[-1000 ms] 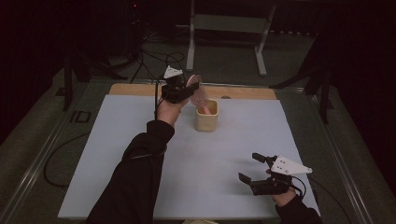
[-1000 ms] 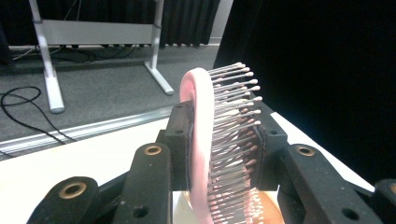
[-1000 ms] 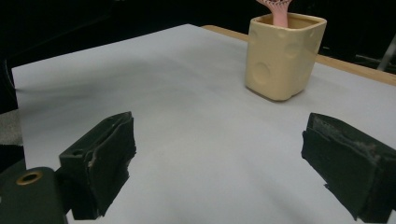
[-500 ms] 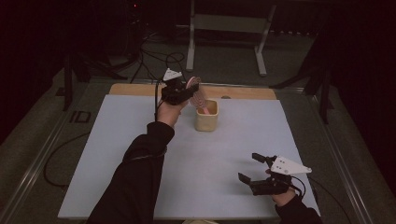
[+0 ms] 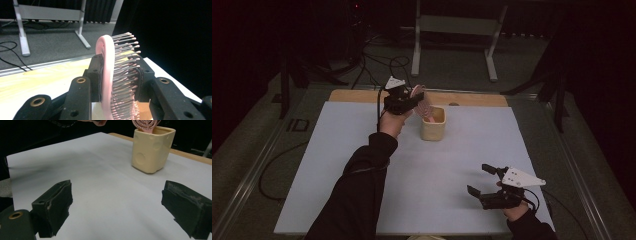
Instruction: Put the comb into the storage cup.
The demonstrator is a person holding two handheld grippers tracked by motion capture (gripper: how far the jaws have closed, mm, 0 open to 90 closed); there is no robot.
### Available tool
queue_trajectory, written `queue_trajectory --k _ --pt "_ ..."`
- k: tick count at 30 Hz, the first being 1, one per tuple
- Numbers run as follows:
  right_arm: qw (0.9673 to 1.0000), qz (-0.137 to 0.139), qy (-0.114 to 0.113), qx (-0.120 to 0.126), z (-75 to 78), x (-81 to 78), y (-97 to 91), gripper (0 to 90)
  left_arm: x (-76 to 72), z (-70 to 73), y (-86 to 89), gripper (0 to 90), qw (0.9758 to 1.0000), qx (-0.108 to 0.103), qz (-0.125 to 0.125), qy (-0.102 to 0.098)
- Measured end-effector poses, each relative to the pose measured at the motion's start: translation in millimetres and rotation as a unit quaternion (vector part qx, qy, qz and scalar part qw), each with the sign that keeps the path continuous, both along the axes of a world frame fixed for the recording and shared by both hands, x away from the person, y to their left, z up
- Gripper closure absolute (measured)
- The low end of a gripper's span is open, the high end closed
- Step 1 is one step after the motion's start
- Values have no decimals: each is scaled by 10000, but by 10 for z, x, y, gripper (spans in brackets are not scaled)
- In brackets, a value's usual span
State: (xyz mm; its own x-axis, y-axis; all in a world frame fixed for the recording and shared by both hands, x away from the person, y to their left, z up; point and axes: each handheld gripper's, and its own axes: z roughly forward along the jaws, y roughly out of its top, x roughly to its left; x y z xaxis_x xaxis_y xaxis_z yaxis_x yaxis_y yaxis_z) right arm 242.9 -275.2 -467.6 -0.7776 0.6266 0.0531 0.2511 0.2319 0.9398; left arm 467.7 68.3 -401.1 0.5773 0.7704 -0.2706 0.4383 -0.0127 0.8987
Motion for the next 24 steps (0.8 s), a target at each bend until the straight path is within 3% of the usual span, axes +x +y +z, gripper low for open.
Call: queue_trajectory --k 6,8,13,17,19,21,24 --pt "10000 18 15 2 -2 0 5 93 12 1 7 600 9999 1 -78 132" --pt "10000 -3 23 9 -3 1 4 93 19 7 10 484 9998 22 -49 215" --pt "10000 -15 11 1 -4 5 -3 93 7 34 16 349 9996 169 -173 176" --pt "10000 -26 15 1 -3 6 4 93 5 50 20 154 9993 257 -134 246" --pt "10000 -22 14 7 -3 6 2 93 0 59 40 145 9992 249 -195 251" --pt "10000 -47 26 14 -4 8 -1 93 -5 67 64 26 9988 235 -344 253" --pt "10000 -71 36 29 -5 14 -10 93 -23 81 92 2 9985 308 -388 234"
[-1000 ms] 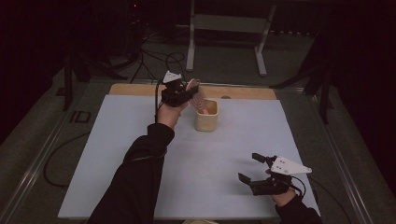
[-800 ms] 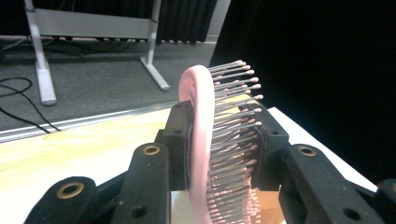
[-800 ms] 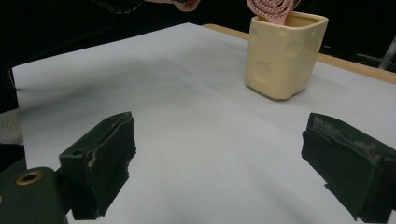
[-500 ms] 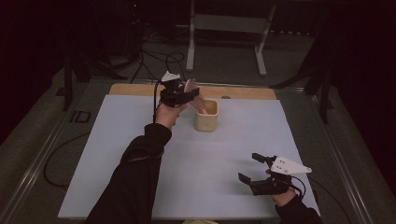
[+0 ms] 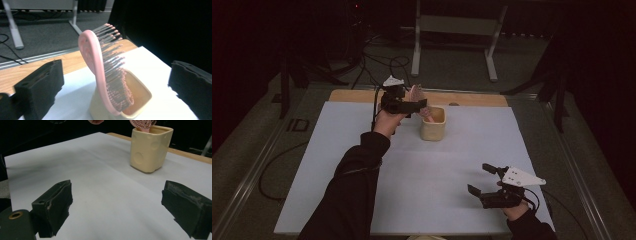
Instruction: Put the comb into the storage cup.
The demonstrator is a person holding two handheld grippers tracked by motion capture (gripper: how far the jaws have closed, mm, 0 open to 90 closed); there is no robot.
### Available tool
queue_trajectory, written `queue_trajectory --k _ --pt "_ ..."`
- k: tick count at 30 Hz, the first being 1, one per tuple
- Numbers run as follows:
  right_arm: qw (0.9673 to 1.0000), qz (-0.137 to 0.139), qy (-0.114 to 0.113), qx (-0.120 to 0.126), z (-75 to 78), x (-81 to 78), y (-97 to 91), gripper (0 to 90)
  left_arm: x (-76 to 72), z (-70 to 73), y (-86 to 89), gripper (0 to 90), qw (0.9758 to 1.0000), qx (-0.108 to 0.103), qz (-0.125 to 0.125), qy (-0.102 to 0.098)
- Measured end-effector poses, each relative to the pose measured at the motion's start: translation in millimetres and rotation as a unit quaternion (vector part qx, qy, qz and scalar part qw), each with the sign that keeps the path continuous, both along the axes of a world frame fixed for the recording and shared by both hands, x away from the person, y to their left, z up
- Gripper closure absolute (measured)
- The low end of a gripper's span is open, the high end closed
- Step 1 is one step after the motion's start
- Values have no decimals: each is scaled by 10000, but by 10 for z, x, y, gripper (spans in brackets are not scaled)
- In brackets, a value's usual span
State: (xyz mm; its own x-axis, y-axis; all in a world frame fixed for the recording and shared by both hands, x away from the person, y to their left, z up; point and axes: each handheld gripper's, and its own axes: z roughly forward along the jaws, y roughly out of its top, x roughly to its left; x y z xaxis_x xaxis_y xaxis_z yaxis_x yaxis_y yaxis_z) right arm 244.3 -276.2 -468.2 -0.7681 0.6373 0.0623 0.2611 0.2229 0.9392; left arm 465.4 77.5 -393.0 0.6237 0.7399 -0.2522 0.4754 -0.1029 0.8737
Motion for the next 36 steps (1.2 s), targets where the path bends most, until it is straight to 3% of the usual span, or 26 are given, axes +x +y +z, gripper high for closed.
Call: queue_trajectory --k 7,20,36 --pt "10000 -1 -4 -14 3 -1 4 93 -27 28 91 1 9998 -107 -142 19" --pt "10000 15 -22 -27 7 -2 6 93 -114 94 208 0 9985 -32 -537 -108" --pt "10000 40 -10 -36 12 8 22 93 -243 124 332 0 9964 4 -831 -183"
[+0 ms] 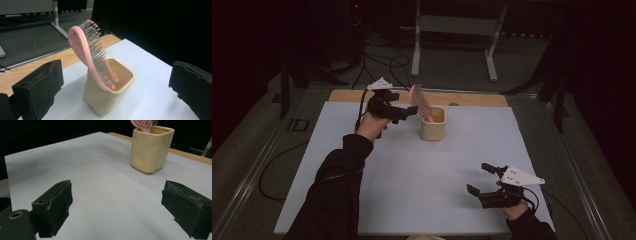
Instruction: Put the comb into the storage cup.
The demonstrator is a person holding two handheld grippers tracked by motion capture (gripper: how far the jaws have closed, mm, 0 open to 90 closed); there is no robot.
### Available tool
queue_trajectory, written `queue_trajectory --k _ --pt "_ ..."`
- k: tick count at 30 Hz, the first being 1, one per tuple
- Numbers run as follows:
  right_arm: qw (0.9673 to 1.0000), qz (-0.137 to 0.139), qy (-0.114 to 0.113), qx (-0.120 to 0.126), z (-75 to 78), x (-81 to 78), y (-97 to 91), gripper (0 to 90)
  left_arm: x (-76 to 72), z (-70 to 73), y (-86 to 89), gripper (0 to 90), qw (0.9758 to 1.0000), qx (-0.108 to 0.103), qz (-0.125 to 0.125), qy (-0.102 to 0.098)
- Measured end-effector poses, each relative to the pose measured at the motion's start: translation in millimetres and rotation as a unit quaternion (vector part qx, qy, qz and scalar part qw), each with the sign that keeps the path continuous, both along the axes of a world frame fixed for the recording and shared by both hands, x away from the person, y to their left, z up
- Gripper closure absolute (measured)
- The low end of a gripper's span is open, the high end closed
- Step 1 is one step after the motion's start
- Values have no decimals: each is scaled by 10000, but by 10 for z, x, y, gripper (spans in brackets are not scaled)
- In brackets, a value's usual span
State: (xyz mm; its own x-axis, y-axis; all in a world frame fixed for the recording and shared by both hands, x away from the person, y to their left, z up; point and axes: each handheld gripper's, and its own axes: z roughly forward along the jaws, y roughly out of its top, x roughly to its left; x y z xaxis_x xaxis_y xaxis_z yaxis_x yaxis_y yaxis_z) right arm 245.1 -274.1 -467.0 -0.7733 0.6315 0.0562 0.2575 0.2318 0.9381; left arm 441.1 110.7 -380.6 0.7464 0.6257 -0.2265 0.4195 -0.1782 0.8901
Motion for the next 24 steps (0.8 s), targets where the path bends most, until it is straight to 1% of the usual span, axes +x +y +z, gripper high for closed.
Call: queue_trajectory --k 2,9,16,24 --pt "10000 4 -3 15 -2 3 -1 93 -18 -2 19 0 10000 12 -23 1" --pt "10000 -12 -5 16 5 4 -7 93 -118 10 110 0 9999 1 -109 -88" --pt "10000 41 -2 -1 0 17 16 93 -253 10 206 1 9996 -7 -231 -187" --pt "10000 37 3 9 -2 23 19 93 -361 -22 304 0 9993 -22 -309 -205"
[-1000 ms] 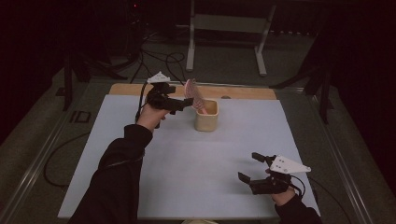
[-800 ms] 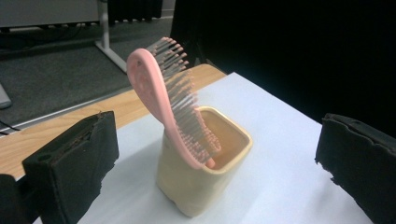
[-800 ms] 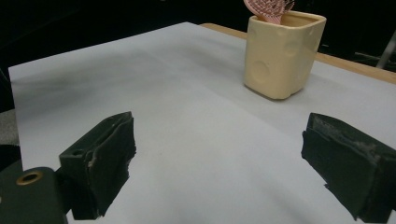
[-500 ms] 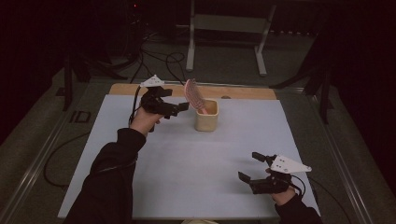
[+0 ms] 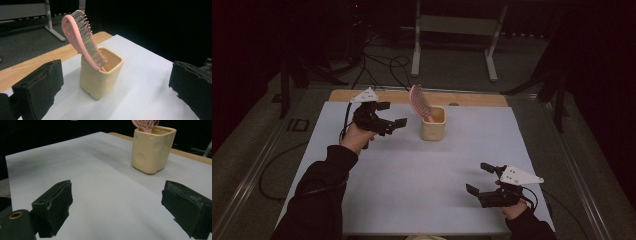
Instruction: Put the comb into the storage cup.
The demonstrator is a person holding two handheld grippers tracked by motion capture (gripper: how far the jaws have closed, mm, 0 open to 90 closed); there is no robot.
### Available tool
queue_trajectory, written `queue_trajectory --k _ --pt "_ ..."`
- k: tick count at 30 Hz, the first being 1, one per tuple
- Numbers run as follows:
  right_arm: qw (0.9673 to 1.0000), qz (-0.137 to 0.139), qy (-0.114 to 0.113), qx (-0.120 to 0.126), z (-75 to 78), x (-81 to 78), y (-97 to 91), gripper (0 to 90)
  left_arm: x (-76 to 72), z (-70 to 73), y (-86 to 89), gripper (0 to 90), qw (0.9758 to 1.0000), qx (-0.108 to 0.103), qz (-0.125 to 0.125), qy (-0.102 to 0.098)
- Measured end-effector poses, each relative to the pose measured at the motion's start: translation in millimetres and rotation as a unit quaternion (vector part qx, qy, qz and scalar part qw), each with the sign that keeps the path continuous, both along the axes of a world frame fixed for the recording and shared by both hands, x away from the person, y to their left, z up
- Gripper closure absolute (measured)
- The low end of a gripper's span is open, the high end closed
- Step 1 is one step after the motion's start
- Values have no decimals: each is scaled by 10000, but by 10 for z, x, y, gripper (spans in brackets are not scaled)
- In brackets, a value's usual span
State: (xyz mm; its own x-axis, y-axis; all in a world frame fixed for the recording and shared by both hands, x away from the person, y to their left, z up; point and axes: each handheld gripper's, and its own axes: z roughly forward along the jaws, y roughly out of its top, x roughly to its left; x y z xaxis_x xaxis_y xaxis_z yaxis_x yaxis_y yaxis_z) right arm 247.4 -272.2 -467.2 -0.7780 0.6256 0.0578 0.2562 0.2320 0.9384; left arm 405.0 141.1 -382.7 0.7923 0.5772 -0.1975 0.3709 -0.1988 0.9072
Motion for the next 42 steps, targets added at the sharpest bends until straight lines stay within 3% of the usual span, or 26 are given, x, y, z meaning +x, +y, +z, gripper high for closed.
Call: queue_trajectory --k 13,42 --pt "10000 1 26 3 1 -2 9 93 -194 -65 126 0 9998 148 -76 -62" --pt "10000 66 -12 -41 -1 0 44 93 -916 -463 577 1 9988 398 69 -276"
